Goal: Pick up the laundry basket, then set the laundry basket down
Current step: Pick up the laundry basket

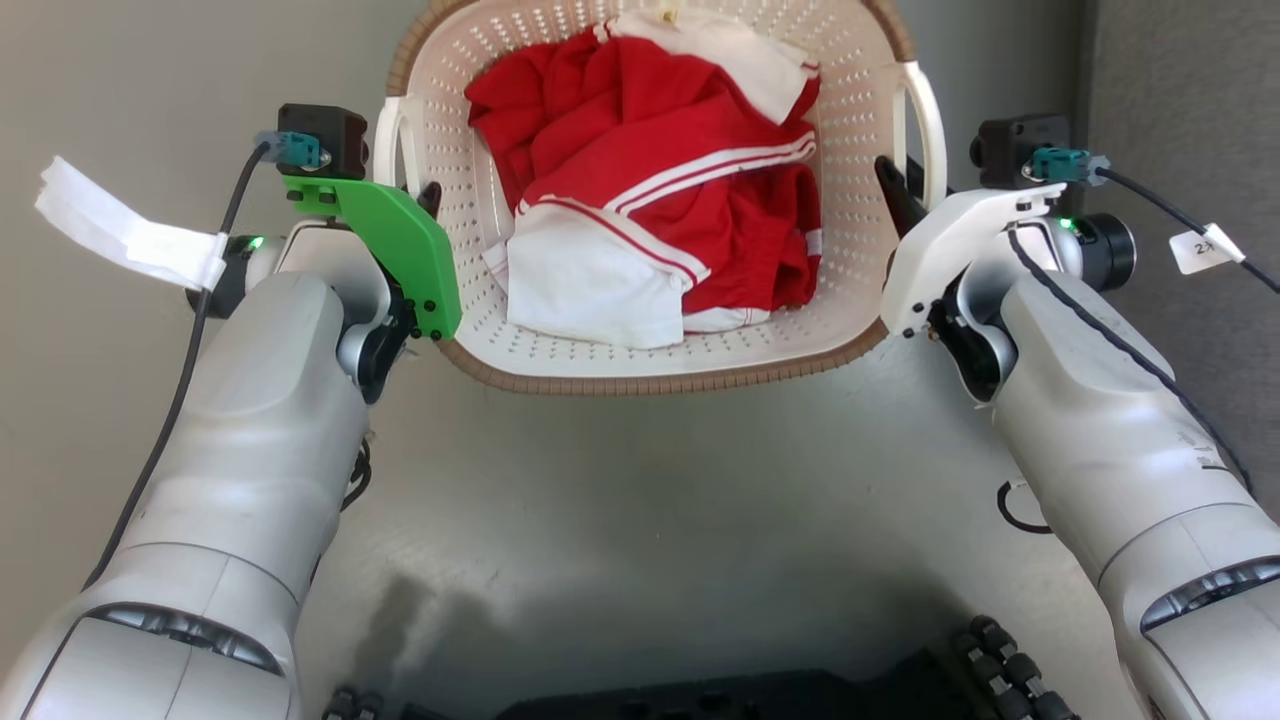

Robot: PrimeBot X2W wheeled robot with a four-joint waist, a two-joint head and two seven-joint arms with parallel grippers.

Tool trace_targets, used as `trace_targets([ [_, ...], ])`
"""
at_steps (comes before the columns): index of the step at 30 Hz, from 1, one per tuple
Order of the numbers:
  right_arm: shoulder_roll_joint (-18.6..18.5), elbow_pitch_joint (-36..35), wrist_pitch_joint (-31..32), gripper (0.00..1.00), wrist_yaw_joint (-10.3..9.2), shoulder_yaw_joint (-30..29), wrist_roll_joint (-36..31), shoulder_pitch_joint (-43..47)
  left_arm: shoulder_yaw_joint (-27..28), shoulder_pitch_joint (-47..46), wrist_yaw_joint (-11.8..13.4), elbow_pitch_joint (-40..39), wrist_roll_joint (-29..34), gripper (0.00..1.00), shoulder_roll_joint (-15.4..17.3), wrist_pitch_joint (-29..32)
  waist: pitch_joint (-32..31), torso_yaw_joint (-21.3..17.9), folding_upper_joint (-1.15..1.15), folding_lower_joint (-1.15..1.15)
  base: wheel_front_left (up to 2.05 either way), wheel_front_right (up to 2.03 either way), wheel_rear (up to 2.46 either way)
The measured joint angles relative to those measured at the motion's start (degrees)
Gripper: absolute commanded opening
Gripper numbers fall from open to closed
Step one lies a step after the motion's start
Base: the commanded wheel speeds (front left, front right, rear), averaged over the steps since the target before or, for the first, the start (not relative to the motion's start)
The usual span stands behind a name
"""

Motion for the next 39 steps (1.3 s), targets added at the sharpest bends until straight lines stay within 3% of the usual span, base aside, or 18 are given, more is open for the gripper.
trace_targets([
  [14, 1.11, 3.61, 4.47, 0.0, 0.49, 2.59, 1.8, -0.91, -0.04, 0.01, -0.01, 3.41, -3.21, 0.0, -0.11, 4.03, -8.82, -1.37, 0.0, 0.0, 0.0, 0.0, 0.0],
  [39, 1.83, 3.81, 17.04, 0.0, 0.48, 7.88, 13.26, 4.97, 1.02, 6.77, -0.03, 6.14, -10.2, 0.0, 0.29, 13.91, -26.64, -3.92, 0.0, 0.0, 0.0, 0.0, 0.0],
])
